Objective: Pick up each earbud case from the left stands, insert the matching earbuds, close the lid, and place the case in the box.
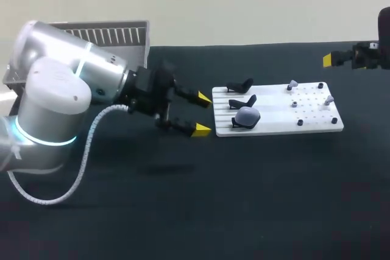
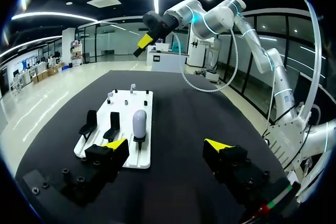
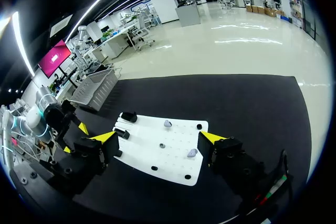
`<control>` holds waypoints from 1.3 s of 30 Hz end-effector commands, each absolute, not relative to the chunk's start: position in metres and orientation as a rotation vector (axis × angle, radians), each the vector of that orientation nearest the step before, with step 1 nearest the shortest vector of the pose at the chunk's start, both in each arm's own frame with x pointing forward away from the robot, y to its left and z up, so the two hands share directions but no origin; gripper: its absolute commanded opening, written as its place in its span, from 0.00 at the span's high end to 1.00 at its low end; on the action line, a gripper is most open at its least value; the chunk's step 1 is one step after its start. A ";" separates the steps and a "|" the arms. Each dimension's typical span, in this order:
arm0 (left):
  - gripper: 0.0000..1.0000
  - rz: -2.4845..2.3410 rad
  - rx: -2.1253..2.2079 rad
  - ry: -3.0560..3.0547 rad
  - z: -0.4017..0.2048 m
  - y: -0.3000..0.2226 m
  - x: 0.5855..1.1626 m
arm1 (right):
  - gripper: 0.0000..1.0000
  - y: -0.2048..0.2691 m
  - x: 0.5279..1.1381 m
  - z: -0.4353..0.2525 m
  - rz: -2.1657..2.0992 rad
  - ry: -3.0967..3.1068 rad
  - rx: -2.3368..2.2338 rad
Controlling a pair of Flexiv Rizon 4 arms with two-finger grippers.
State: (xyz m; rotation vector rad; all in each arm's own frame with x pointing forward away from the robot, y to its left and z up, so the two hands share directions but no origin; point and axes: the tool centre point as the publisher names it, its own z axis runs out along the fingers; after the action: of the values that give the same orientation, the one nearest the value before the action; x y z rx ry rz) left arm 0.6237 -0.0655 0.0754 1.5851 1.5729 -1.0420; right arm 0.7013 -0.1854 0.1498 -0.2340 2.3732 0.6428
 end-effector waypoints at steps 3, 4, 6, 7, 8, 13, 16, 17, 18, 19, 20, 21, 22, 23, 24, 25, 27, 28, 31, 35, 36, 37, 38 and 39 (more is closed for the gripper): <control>0.02 -1.064 1.599 1.559 0.065 -0.083 0.639 | 0.00 -0.186 0.701 0.150 0.644 2.372 -0.235; 0.00 -1.066 1.600 1.558 0.064 -0.085 0.641 | 0.00 -0.186 0.701 0.150 0.644 2.372 -0.235; 0.00 -1.069 1.602 1.558 0.062 -0.087 0.644 | 0.00 -0.186 0.701 0.150 0.644 2.372 -0.235; 0.00 -1.071 1.602 1.560 0.060 -0.088 0.646 | 0.00 -0.186 0.701 0.150 0.644 2.372 -0.235; 0.00 -1.074 1.601 1.564 0.058 -0.089 0.648 | 0.00 -0.186 0.701 0.150 0.644 2.372 -0.235; 0.05 -1.073 1.593 1.581 0.052 -0.093 0.653 | 0.00 -0.186 0.701 0.150 0.644 2.372 -0.235; 0.32 -1.078 1.586 1.589 0.049 -0.094 0.654 | 0.00 -0.186 0.701 0.150 0.644 2.372 -0.235; 0.30 -1.078 1.586 1.589 0.049 -0.095 0.655 | 0.00 -0.186 0.701 0.150 0.644 2.372 -0.235; 0.31 -1.081 1.587 1.590 0.048 -0.096 0.655 | 0.00 -0.186 0.701 0.150 0.644 2.372 -0.235; 0.32 -1.083 1.591 1.588 0.048 -0.097 0.655 | 0.00 -0.186 0.701 0.150 0.644 2.372 -0.235; 0.32 -1.084 1.595 1.587 0.048 -0.098 0.655 | 0.00 -0.186 0.701 0.150 0.644 2.372 -0.235; 0.33 -1.085 1.600 1.586 0.048 -0.099 0.655 | 0.00 -0.186 0.701 0.150 0.644 2.372 -0.235; 0.34 -1.085 1.602 1.586 0.047 -0.100 0.655 | 0.00 -0.186 0.701 0.150 0.644 2.372 -0.235; 0.34 -1.083 1.609 1.587 0.047 -0.101 0.655 | 0.00 -0.186 0.701 0.150 0.644 2.372 -0.235; 0.35 -1.081 1.613 1.588 0.047 -0.102 0.654 | 0.00 -0.186 0.701 0.150 0.644 2.372 -0.235; 0.35 -1.080 1.616 1.589 0.046 -0.103 0.654 | 0.00 -0.186 0.701 0.150 0.644 2.372 -0.235; 0.35 -1.077 1.624 1.592 0.045 -0.104 0.654 | 0.00 -0.186 0.701 0.150 0.644 2.372 -0.235; 0.35 -1.076 1.627 1.594 0.045 -0.105 0.654 | 0.00 -0.186 0.701 0.150 0.644 2.372 -0.235; 0.51 -1.074 1.630 1.601 0.043 -0.106 0.655 | 0.00 -0.186 0.701 0.150 0.644 2.372 -0.235; 0.48 -1.073 1.637 1.606 0.041 -0.108 0.657 | 0.00 -0.186 0.701 0.150 0.644 2.372 -0.235; 0.49 -1.074 1.639 1.605 0.041 -0.109 0.658 | 0.00 -0.186 0.701 0.150 0.644 2.372 -0.235; 0.49 -1.075 1.641 1.605 0.041 -0.110 0.658 | 0.00 -0.186 0.701 0.150 0.644 2.372 -0.235; 0.49 -1.076 1.642 1.604 0.040 -0.111 0.659 | 0.00 -0.186 0.701 0.150 0.644 2.372 -0.235; 0.47 -1.078 1.644 1.603 0.040 -0.112 0.659 | 0.00 -0.186 0.701 0.150 0.644 2.372 -0.235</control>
State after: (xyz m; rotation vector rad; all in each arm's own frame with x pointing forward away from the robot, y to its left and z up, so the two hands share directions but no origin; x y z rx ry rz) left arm 0.6535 -0.1076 0.0420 1.6320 1.6020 -1.0704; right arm 0.7013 -0.1854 0.1498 -0.2340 2.3732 0.6428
